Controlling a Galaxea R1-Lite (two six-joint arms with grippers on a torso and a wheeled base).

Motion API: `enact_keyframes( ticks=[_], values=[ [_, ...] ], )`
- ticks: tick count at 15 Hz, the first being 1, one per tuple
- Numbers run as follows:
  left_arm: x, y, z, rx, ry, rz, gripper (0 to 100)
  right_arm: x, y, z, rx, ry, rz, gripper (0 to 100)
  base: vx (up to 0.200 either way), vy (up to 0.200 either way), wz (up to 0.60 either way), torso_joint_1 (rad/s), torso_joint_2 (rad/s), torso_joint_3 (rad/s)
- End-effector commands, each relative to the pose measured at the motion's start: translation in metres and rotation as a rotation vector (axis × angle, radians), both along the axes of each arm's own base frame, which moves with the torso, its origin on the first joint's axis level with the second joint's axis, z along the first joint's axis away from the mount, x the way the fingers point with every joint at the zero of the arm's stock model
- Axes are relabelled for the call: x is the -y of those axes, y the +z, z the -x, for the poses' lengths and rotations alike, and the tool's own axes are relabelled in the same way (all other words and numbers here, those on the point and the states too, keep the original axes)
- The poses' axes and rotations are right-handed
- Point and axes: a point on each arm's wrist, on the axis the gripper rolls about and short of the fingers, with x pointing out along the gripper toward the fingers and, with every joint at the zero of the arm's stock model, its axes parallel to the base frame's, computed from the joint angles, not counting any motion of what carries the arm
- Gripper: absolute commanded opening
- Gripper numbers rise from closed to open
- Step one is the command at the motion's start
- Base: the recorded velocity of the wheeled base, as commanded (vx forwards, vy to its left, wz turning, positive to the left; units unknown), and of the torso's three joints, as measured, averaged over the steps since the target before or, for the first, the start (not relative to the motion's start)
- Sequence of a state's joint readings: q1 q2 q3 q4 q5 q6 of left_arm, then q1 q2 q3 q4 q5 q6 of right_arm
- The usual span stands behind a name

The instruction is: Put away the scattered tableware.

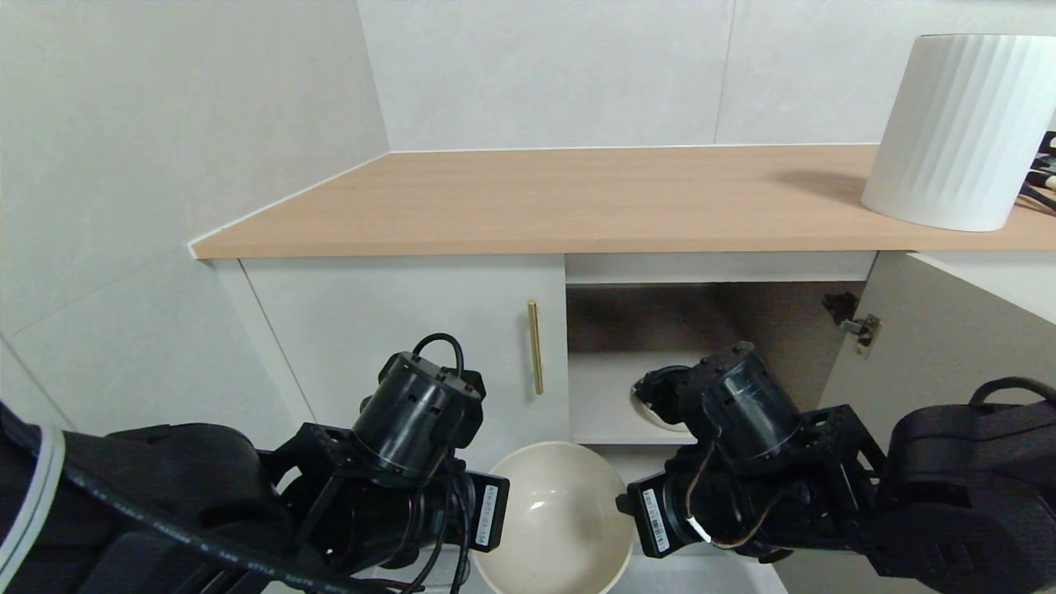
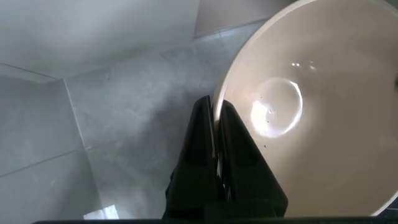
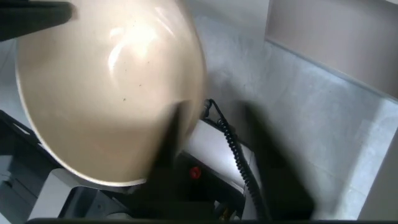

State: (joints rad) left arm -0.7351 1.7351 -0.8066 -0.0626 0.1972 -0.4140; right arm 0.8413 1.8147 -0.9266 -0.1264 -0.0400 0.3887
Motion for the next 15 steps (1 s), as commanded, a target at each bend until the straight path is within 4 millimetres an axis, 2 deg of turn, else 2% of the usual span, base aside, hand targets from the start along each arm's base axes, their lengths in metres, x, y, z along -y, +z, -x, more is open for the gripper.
enact_keyframes(
  ticks=[1,6,7,15],
  values=[
    [-0.0001,0.0001,0.0006,0.0,-0.001,-0.001,0,-0.0005,-0.0026,-0.0007,-0.006,-0.001,0.008,0,0.0,0.0,0.0,0.0,0.0,0.0],
    [-0.0003,-0.0002,0.0014,-0.001,-0.002,-0.002,0,-0.0005,-0.0026,-0.0007,-0.006,-0.001,0.008,0,0.0,0.0,0.0,0.0,0.0,0.0],
    [-0.0003,0.0003,0.0008,0.0,0.0,0.001,100,-0.0005,-0.0026,-0.0007,-0.006,-0.001,0.008,0,0.0,0.0,0.0,0.0,0.0,0.0],
    [-0.0019,0.0084,0.0019,0.028,0.011,0.034,100,-0.0029,-0.0087,-0.0037,-0.015,-0.007,0.022,0,0.0,0.0,0.0,0.0,0.0,0.0]
  ],
)
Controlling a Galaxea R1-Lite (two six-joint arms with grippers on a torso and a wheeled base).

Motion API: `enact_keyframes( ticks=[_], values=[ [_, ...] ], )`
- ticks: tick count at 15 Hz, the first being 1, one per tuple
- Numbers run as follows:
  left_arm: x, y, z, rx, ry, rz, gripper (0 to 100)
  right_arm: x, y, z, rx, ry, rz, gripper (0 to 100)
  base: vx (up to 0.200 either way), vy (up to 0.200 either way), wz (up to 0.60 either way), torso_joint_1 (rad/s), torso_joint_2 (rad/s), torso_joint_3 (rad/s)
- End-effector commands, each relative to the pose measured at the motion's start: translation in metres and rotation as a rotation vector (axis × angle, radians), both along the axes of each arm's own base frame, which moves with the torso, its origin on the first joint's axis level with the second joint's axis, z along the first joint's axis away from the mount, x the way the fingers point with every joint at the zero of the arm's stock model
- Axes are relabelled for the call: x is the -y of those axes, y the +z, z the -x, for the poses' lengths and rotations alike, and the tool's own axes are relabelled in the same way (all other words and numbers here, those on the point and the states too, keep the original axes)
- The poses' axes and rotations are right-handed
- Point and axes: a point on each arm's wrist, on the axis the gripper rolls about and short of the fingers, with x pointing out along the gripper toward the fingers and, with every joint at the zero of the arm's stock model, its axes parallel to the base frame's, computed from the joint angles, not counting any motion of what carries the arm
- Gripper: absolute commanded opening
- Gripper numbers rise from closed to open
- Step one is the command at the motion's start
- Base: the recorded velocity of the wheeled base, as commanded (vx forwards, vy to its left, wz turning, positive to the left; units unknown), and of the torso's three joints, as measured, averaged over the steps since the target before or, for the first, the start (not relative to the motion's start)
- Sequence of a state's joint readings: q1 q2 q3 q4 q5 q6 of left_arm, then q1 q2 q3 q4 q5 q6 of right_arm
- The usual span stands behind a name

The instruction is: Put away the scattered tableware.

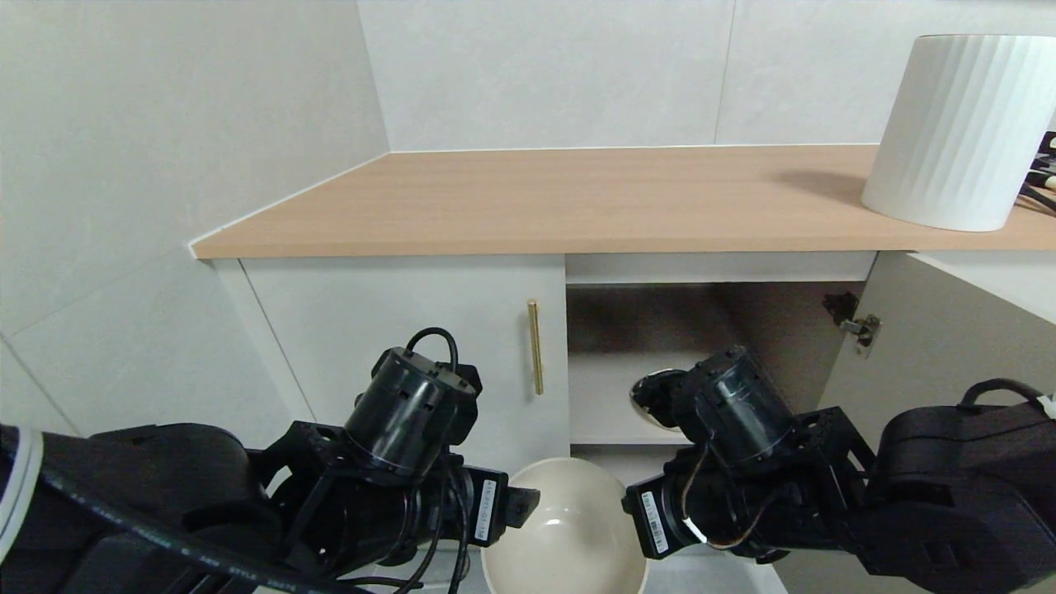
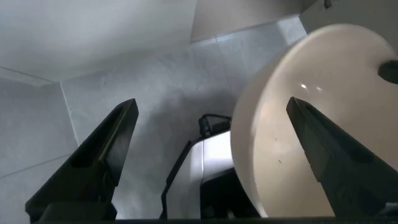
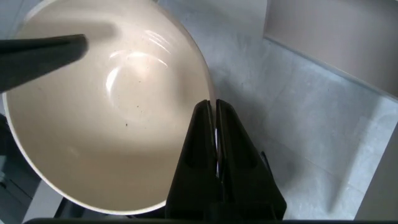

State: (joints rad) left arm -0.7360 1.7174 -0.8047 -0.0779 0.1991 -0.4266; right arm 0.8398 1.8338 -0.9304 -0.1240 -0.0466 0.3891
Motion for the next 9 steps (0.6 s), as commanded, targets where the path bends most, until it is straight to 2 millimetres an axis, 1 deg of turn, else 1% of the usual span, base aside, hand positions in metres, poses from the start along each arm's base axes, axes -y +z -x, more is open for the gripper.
enact_keyframes(
  ticks=[1,3,5,6,7,8,9],
  values=[
    [-0.002,0.008,0.0,0.028,0.016,0.041,100,-0.001,-0.008,-0.007,-0.005,-0.029,0.022,0,0.0,0.0,0.0,0.0,0.0,0.0],
    [-0.003,0.014,-0.002,0.07,0.048,0.102,100,0.009,-0.021,-0.029,0.002,-0.121,0.042,0,0.0,0.0,0.0,0.0,0.0,0.0],
    [-0.007,0.018,-0.003,0.101,0.062,0.131,100,0.027,-0.032,-0.059,0.002,-0.229,0.024,0,0.0,0.0,0.0,0.0,0.0,0.0],
    [-0.008,0.019,-0.003,0.108,0.066,0.136,100,0.035,-0.038,-0.079,0.0,-0.304,0.001,0,0.0,0.0,0.0,0.0,0.0,0.0],
    [-0.008,0.019,-0.003,0.108,0.066,0.136,100,0.04,-0.042,-0.088,-0.011,-0.346,-0.009,0,0.0,0.0,0.0,0.0,0.0,0.0],
    [-0.008,0.019,-0.003,0.108,0.066,0.136,100,0.05,-0.049,-0.104,-0.029,-0.425,-0.029,0,0.0,0.0,0.0,0.0,0.0,0.0],
    [-0.008,0.019,-0.004,0.109,0.068,0.136,100,0.056,-0.055,-0.113,-0.031,-0.472,-0.034,0,0.0,0.0,0.0,0.0,0.0,0.0]
  ],
)
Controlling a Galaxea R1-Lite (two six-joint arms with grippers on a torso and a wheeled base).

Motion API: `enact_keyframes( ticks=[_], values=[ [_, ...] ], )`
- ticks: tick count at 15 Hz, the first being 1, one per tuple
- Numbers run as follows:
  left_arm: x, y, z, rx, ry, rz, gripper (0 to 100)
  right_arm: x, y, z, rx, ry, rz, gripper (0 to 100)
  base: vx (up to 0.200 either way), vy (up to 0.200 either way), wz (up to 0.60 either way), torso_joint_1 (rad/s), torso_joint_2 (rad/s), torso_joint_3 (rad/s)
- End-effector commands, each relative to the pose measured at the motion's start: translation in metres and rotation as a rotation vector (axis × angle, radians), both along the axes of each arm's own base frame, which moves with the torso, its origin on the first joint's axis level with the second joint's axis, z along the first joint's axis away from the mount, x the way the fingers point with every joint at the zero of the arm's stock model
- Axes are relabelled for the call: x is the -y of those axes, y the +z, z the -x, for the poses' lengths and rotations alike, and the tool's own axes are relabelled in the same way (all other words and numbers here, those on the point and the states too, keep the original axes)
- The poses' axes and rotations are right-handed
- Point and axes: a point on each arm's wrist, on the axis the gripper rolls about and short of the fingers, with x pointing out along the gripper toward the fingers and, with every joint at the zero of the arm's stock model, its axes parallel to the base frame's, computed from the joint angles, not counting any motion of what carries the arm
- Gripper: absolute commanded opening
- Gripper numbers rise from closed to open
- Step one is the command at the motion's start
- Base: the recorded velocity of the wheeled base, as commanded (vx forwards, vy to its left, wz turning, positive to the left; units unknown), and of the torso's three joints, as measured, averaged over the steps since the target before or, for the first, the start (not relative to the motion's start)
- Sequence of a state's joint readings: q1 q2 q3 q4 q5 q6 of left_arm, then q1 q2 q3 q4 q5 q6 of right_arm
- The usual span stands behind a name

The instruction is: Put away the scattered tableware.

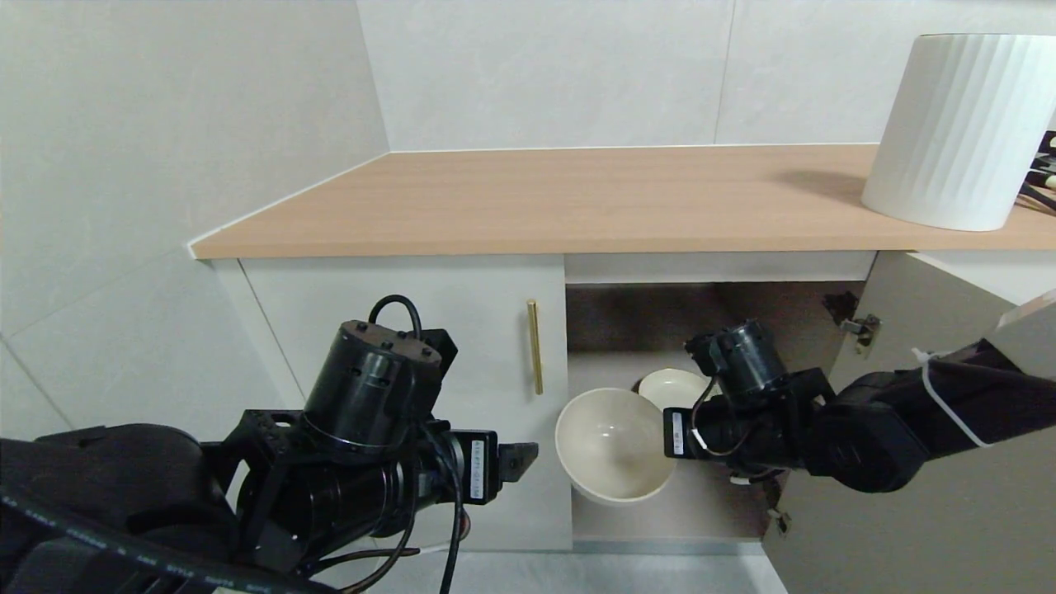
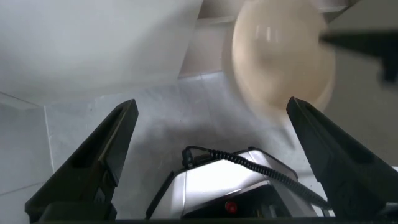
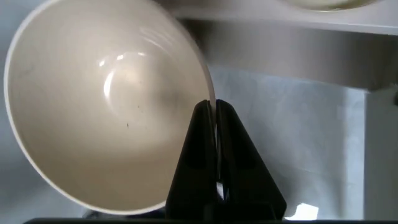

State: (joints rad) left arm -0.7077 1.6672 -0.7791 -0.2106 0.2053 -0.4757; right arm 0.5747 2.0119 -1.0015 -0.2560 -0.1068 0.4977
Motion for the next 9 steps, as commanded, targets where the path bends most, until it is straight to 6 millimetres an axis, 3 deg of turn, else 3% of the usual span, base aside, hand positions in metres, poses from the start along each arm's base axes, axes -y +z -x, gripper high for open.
enact_keyframes(
  ticks=[1,5,9],
  values=[
    [-0.002,0.001,0.0,0.003,0.006,0.003,100,0.018,-0.025,-0.031,-0.012,-0.128,-0.002,0,0.0,0.0,0.0,0.0,0.0,0.0],
    [-0.002,0.001,-0.001,0.003,0.008,0.003,100,0.034,-0.034,-0.06,0.13,-0.288,-0.07,0,0.0,0.0,0.0,0.0,0.0,0.0],
    [-0.002,0.001,0.0,0.002,0.008,0.002,100,0.052,-0.048,-0.092,0.155,-0.375,-0.061,0,0.0,0.0,0.0,0.0,0.0,0.0]
  ],
)
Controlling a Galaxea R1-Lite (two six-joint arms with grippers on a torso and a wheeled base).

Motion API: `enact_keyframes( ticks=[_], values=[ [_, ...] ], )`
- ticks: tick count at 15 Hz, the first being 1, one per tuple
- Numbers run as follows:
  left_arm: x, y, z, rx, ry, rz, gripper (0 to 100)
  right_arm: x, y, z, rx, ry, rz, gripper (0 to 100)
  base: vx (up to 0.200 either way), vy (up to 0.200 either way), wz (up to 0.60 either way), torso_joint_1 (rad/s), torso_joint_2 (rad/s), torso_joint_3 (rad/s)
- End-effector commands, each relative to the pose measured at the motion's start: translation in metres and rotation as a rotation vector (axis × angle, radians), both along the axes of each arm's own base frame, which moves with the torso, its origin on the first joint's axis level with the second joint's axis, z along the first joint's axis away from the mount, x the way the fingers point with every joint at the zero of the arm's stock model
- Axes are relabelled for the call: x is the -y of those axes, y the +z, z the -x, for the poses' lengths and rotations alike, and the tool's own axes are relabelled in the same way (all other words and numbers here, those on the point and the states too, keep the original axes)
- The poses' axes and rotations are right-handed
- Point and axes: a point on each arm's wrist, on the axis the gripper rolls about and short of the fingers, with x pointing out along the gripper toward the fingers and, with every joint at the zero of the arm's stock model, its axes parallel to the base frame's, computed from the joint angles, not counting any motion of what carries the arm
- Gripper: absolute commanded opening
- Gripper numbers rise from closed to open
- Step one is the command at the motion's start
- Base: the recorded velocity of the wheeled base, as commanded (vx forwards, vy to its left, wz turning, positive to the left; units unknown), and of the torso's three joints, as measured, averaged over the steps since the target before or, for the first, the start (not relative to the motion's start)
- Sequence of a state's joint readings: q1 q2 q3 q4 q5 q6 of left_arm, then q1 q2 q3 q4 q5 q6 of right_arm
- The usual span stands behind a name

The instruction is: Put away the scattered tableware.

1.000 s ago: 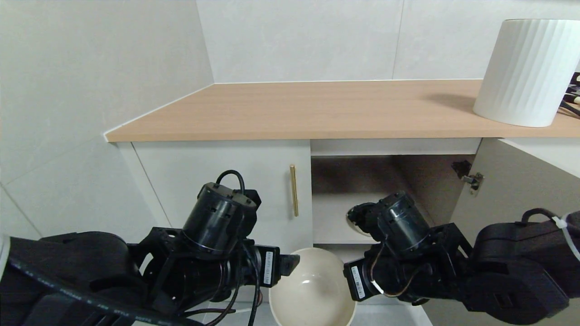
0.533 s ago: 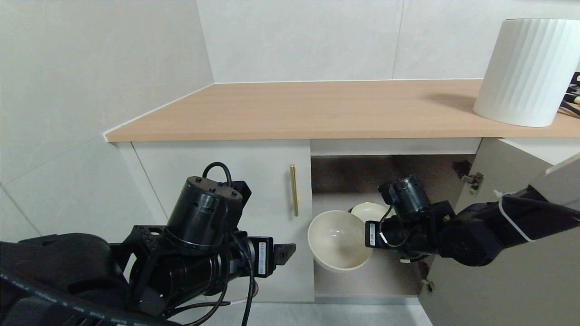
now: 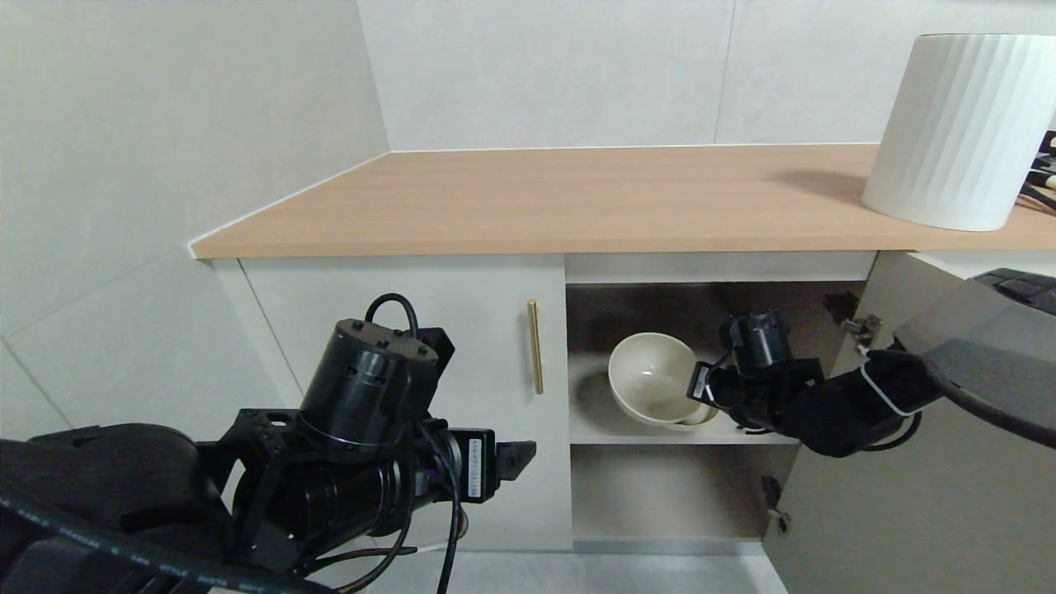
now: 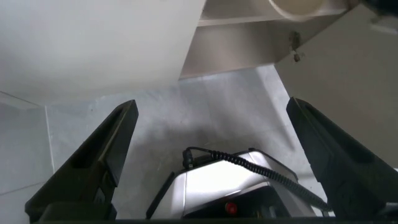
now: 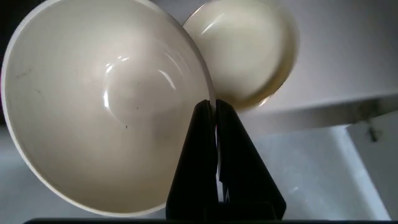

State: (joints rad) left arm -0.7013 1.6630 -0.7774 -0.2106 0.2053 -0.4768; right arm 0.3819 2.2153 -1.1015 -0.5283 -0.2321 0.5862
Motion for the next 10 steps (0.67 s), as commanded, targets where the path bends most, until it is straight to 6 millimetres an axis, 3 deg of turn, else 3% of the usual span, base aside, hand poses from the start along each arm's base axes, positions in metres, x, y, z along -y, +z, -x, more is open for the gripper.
enact_keyframes(
  ticks=[1,6,10],
  values=[
    [0.0,0.0,0.0,0.001,0.001,0.001,100,0.01,-0.019,-0.02,-0.011,-0.053,0.015,0,0.0,0.0,0.0,0.0,0.0,0.0],
    [0.0,0.0,0.0,0.0,0.001,0.0,100,0.03,-0.032,-0.048,0.003,-0.133,0.027,0,0.0,0.0,0.0,0.0,0.0,0.0],
    [0.0,0.0,0.0,-0.002,0.007,0.009,100,0.032,-0.037,-0.05,-0.003,-0.138,0.031,0,0.0,0.0,0.0,0.0,0.0,0.0]
  ],
)
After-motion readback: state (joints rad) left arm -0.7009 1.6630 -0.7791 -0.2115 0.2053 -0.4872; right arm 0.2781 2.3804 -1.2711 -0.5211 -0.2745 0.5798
